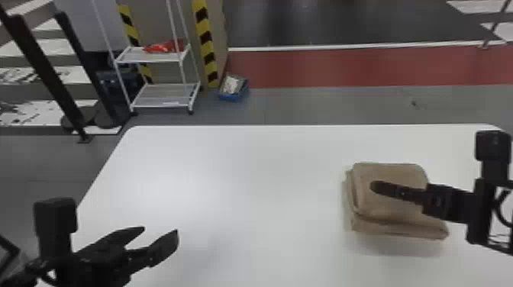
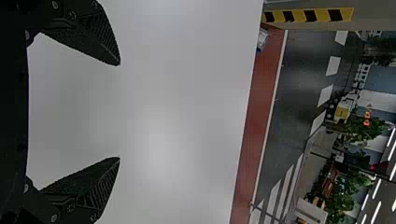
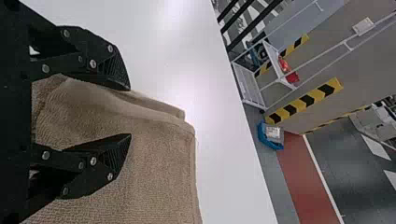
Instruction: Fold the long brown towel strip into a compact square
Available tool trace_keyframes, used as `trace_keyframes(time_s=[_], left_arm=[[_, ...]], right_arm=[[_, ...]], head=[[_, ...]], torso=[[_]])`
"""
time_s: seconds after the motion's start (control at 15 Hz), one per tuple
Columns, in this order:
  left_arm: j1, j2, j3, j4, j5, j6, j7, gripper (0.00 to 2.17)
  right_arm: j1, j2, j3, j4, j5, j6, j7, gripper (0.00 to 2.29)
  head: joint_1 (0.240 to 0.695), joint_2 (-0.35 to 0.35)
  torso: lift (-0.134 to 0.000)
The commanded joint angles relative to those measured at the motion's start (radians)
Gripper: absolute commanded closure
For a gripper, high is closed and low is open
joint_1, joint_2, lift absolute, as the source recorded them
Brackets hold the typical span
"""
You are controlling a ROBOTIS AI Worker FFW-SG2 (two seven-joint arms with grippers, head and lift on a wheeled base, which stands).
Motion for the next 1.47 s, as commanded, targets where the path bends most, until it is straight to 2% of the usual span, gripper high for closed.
trace_keyframes(time_s=[0.0, 0.13, 0.2, 0.27, 0.4, 0.47, 0.53, 0.67, 0.87, 1.0, 1.2, 1.4], left_arm=[[0.000, -0.003, 0.001, -0.005, 0.001, 0.000, -0.002, 0.18], [-0.002, -0.003, 0.001, -0.007, 0.001, 0.000, -0.002, 0.18], [-0.002, -0.003, 0.001, -0.005, 0.001, 0.000, -0.003, 0.18], [-0.002, -0.003, 0.001, -0.005, 0.001, 0.000, -0.003, 0.18], [-0.002, -0.003, 0.001, -0.005, 0.001, 0.000, -0.005, 0.18], [-0.002, -0.003, 0.001, -0.007, 0.001, 0.000, -0.005, 0.18], [-0.002, -0.003, 0.001, -0.005, 0.001, 0.000, -0.005, 0.18], [-0.002, -0.003, 0.001, -0.005, 0.001, 0.000, -0.005, 0.18], [0.000, -0.003, -0.002, -0.010, 0.001, 0.000, -0.005, 0.18], [0.003, -0.003, 0.000, -0.013, 0.001, 0.000, -0.005, 0.18], [0.014, -0.003, 0.003, -0.024, 0.002, 0.000, -0.005, 0.18], [0.014, -0.003, 0.012, -0.028, 0.007, 0.000, -0.006, 0.18]], right_arm=[[0.003, 0.001, -0.057, -0.013, -0.028, 0.011, 0.002, 0.04], [0.000, 0.001, -0.124, -0.029, -0.043, 0.054, 0.002, 0.08], [0.000, -0.025, -0.159, -0.029, -0.030, 0.057, 0.000, 0.18], [0.000, -0.048, -0.182, -0.027, -0.017, 0.050, 0.000, 0.41], [-0.006, -0.094, -0.236, 0.001, -0.011, 0.032, 0.000, 1.18], [-0.017, -0.120, -0.245, 0.024, 0.012, 0.020, -0.014, 1.74], [-0.020, -0.138, -0.247, 0.040, 0.033, 0.001, -0.054, 2.17], [-0.040, -0.167, -0.248, 0.086, 0.073, -0.014, -0.064, 2.22], [-0.058, -0.170, -0.193, 0.137, 0.105, -0.057, -0.081, 2.22], [-0.086, -0.158, -0.130, 0.171, 0.153, -0.060, -0.083, 2.22], [-0.120, -0.133, -0.028, 0.221, 0.211, -0.097, -0.107, 2.22], [-0.141, -0.086, 0.049, 0.257, 0.263, -0.124, -0.110, 2.22]], head=[[0.695, 0.106], [0.695, 0.092], [0.695, 0.080], [0.695, 0.054], [0.695, 0.007], [0.695, -0.023], [0.695, -0.047], [0.695, -0.127], [0.695, -0.170], [0.695, -0.174], [0.695, -0.134], [0.695, -0.080]], torso=[[-0.125], [-0.125], [-0.125], [-0.125], [-0.125], [-0.125], [-0.125], [-0.125], [-0.125], [-0.125], [-0.125], [-0.125]])
